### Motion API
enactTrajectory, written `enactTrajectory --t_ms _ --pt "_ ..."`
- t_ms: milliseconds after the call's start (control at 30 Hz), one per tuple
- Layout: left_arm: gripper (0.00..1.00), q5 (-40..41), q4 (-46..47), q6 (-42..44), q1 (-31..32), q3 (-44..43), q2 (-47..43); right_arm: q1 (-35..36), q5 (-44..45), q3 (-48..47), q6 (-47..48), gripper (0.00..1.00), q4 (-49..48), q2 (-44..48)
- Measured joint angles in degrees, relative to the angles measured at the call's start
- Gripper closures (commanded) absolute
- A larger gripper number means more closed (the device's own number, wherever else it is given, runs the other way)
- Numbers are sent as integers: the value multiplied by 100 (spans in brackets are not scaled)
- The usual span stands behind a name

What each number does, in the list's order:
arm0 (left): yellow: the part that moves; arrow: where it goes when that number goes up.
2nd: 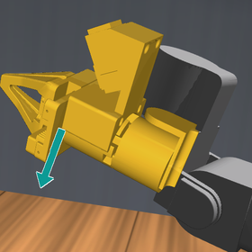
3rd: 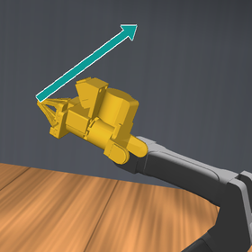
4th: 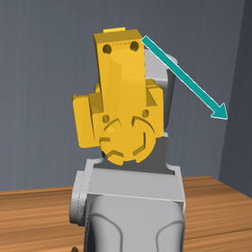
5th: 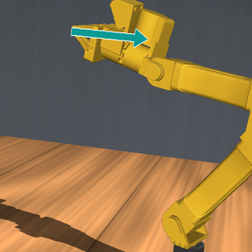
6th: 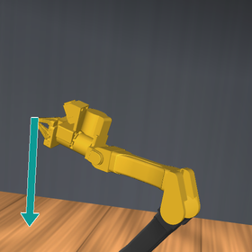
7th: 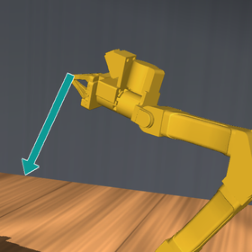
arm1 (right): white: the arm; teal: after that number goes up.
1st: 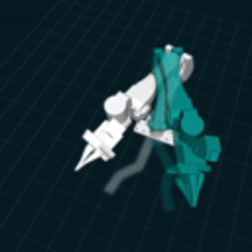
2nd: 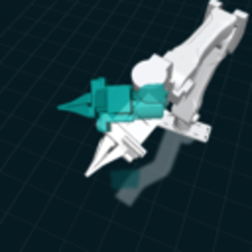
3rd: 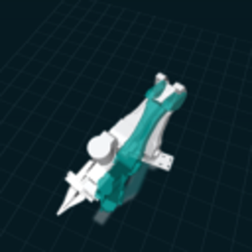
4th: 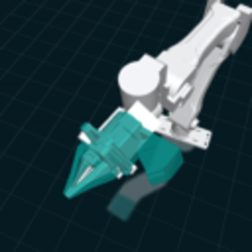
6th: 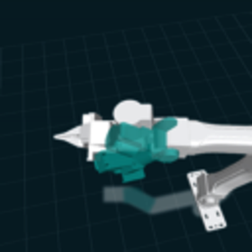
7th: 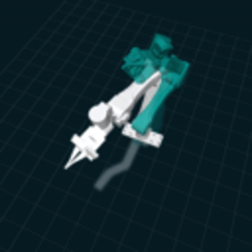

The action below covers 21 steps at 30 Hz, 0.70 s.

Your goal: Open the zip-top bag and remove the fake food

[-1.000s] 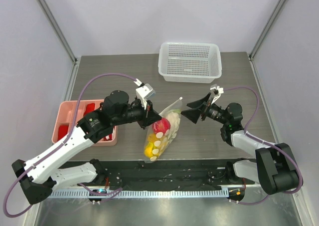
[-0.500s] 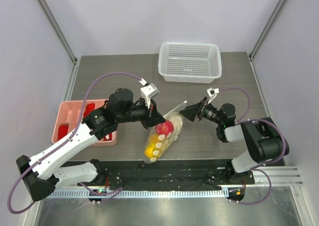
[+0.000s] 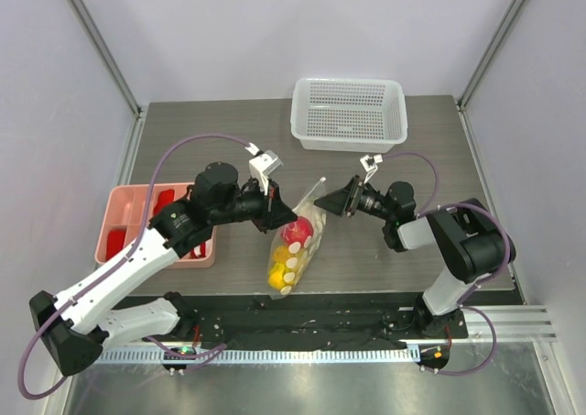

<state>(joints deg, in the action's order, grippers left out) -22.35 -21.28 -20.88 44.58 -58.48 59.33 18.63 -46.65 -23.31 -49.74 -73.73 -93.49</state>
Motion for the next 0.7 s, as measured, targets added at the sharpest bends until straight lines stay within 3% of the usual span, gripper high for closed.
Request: enactTrajectory --t_ms 100,200,267,300,400,467,500,533,600,700 --pt "100 0 0 -15 0 0 -28 59 44 -219 11 44 -7 -254" --pt "100 2 -4 -15 0 0 -70 98 90 -256 13 75 0 -328" --pt "100 0 -2 -20 -2 0 -92 127 131 -269 35 88 0 -328" --pt "100 0 -4 -22 -2 0 -101 131 146 -284 4 99 7 -328" --pt "100 15 9 -68 -4 39 -144 142 164 -378 -39 99 4 -332" --pt "79 101 -35 -111 -2 94 -214 146 192 -476 -136 99 7 -341" --pt "62 254 -101 -125 -2 103 -262 146 221 -503 -177 99 7 -323" --pt "32 479 -199 -120 2 96 -315 144 256 -509 -212 99 20 -278" --pt "7 1038 -562 -85 -4 26 -474 168 313 -507 -107 99 236 31" --pt "0 1930 -1143 -50 -9 -284 -721 402 710 -616 695 99 1720 1187"
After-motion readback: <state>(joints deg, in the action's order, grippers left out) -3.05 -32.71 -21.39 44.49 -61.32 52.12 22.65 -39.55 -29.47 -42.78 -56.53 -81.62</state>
